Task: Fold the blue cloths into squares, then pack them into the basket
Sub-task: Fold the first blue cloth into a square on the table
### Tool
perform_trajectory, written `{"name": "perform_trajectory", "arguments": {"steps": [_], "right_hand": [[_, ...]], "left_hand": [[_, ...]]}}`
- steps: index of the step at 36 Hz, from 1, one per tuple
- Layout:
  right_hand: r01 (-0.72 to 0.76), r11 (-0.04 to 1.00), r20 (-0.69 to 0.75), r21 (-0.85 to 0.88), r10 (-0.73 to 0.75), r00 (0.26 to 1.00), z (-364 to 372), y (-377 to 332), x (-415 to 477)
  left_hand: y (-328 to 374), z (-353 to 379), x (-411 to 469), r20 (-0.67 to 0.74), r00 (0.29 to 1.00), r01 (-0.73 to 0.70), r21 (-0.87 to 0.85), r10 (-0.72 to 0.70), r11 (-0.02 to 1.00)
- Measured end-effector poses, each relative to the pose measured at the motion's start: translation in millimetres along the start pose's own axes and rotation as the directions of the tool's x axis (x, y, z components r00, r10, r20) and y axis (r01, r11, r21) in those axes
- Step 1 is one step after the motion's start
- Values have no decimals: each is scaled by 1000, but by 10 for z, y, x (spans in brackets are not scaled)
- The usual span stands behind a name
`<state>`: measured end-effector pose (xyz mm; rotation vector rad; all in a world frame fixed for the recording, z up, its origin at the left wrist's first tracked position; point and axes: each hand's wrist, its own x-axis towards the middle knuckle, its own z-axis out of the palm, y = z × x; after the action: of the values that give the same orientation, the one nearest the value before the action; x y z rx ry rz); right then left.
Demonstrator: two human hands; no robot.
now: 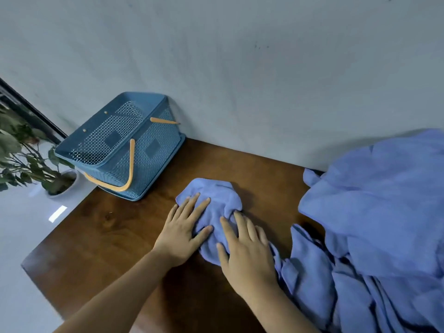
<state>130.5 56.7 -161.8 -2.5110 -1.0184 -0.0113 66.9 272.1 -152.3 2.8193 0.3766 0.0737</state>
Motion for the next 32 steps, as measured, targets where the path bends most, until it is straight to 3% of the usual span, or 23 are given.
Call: {"name": "perform_trajectory", "arguments": {"steps": [7, 20, 22, 26, 30, 32], "right_hand": [[0, 993, 0, -114, 0, 1000, 42, -18, 146], [12, 992, -146, -125, -30, 989, 56, 46, 19], [-3, 992, -173, -127, -20, 985, 52, 52, 38], [-106, 986, -195, -128, 79, 978, 138, -45, -70], [-248, 963, -279, 101, 267, 923, 186, -274, -150], [-291, 911, -227, 293, 362, 904, 119, -407, -92]], "left_hand": [[-10, 37, 90, -13, 1000, 0, 11, 0, 1000], [-19, 167, -68, -39, 998, -51, 72, 54, 996], [-87, 139, -61, -52, 994, -95, 26, 96, 995], [-266, 88, -29, -44, 988, -157, -234, 151, 960], [-550, -56, 152, -27, 941, -334, -216, 336, 917], [-745, -136, 310, -33, 914, -404, -193, 405, 894]]}}
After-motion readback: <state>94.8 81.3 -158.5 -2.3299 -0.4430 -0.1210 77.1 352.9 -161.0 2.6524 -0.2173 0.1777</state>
